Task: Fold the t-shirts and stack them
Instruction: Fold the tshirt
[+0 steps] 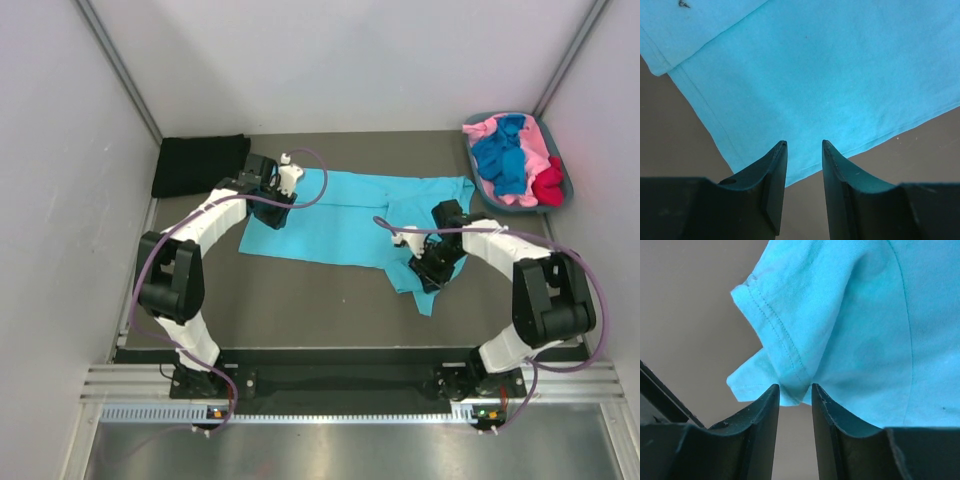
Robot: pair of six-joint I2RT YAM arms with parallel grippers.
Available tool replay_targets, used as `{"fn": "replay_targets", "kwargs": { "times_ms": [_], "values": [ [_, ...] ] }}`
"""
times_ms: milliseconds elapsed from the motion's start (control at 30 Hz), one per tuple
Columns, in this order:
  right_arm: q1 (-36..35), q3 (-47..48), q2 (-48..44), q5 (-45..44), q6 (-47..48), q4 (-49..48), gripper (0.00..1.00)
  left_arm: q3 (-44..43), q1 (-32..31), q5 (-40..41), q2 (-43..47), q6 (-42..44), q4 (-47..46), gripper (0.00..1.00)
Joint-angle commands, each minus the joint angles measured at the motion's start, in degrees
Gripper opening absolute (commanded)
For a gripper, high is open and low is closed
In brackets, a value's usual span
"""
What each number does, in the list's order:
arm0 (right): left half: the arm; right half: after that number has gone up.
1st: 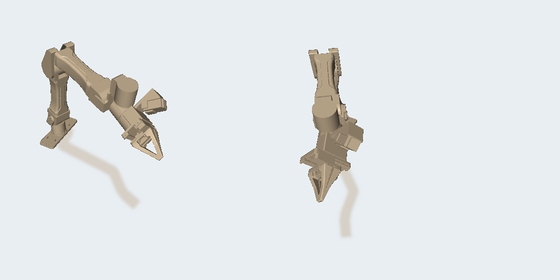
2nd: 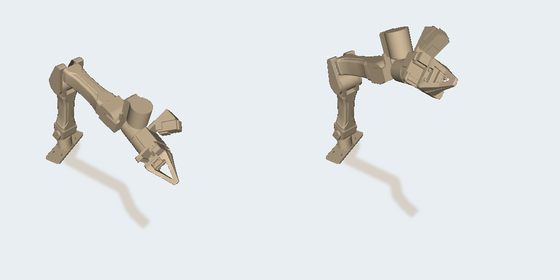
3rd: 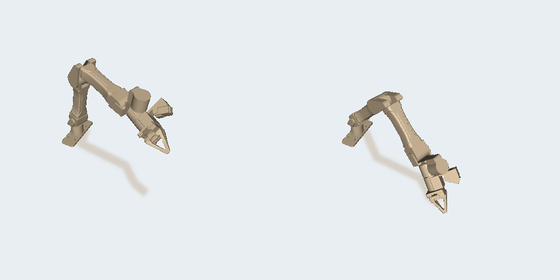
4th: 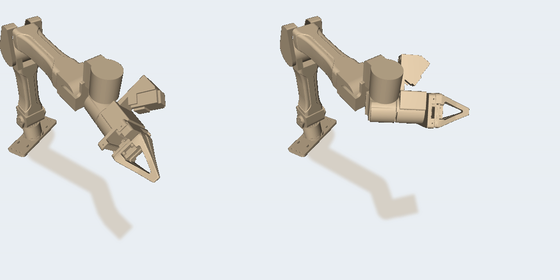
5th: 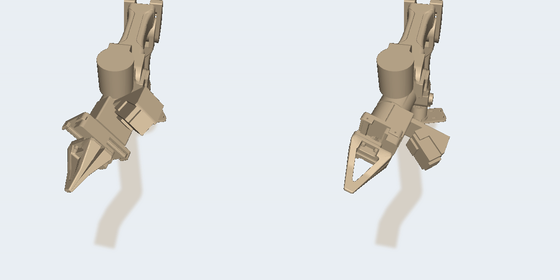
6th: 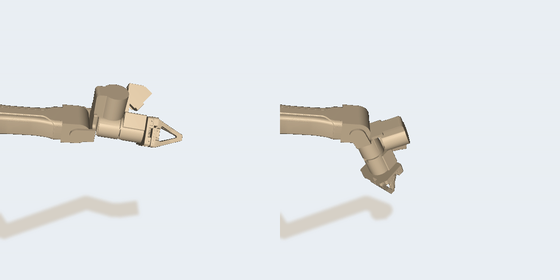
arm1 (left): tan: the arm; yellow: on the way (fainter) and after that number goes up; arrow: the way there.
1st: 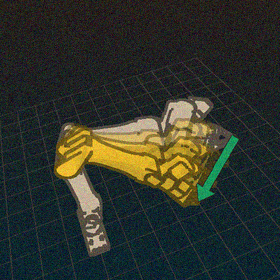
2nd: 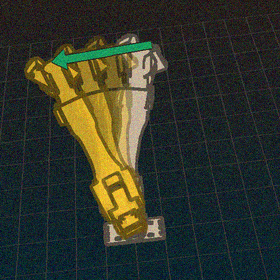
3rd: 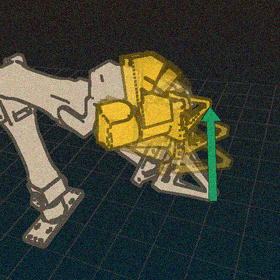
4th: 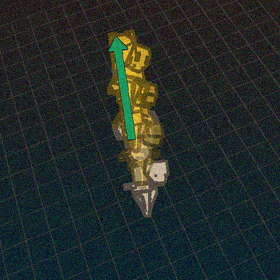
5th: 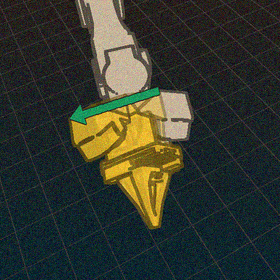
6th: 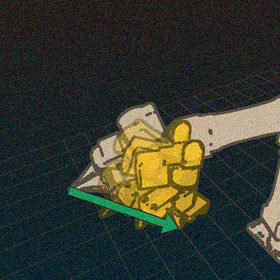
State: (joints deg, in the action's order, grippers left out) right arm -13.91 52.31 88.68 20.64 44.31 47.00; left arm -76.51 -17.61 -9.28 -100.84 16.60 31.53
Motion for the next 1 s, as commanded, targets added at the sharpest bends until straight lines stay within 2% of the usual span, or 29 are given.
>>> {"fn": "replay_targets", "kwargs": {
  "times_ms": [0,167,267,300,400,633,733,867,967],
  "values": [
    [-1.1,2.2,0.9,0.5,-0.1,-2.7,0.33,-1.7,0.1,0.7,0.1,-0.2,-0.6,0.39],
    [-1.7,2.4,0.9,-0.5,-1.5,-4.7,0.28,-1.5,0.1,0.9,0.2,-0.1,-0.6,0.39],
    [-2.2,2.1,0.1,-0.9,-1.7,-5.3,0.18,-1.3,0.1,1.2,0.2,0.1,-0.8,0.4],
    [-2.1,2.1,0.0,-0.9,-1.7,-5.3,0.12,-1.1,0.1,1.4,0.2,0.1,-0.8,0.39],
    [-2.5,2.1,-0.5,-0.9,-1.7,-4.6,0.06,-0.7,0.2,1.6,0.4,0.8,-0.6,0.39],
    [-4.5,4.6,-4.9,-1.1,-4.4,-1.7,0.06,3.6,0.8,4.4,3.0,5.4,1.0,0.39],
    [-5.9,5.3,-6.2,-0.8,-5.6,-0.7,0.05,5.1,3.0,4.4,3.9,6.9,3.4,0.4],
    [-7.2,5.0,-6.8,-0.6,-6.5,-0.6,0.0,3.1,8.3,3.2,2.0,2.7,8.0,0.42],
    [-7.6,5.0,-6.6,-0.5,-6.6,-0.6,0.0,1.4,12.4,-0.3,0.6,-0.9,9.0,0.45]
  ]
}}
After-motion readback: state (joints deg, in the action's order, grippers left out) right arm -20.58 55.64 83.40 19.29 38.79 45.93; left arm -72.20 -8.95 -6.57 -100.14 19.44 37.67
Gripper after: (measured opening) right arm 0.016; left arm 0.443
